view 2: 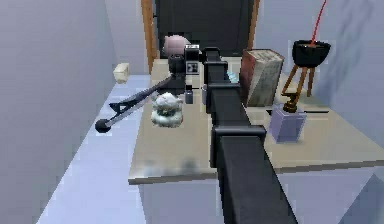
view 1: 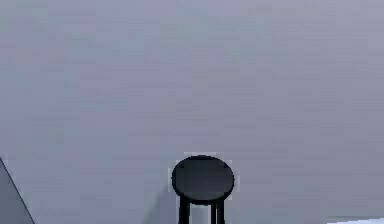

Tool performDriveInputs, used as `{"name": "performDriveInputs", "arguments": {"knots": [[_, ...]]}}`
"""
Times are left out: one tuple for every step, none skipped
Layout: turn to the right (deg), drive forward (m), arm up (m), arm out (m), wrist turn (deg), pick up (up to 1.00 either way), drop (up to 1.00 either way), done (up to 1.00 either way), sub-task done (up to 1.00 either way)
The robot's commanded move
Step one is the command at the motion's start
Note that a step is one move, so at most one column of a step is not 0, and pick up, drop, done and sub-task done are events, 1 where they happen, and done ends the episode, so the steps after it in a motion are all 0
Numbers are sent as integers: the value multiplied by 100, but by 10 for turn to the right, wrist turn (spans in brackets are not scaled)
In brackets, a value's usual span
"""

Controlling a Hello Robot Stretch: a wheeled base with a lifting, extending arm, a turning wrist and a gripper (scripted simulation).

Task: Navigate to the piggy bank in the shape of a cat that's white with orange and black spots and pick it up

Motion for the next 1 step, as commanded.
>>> {"name": "performDriveInputs", "arguments": {"knots": [[0, 0, 0, 0, 450, 0, 0, 0, 0]]}}
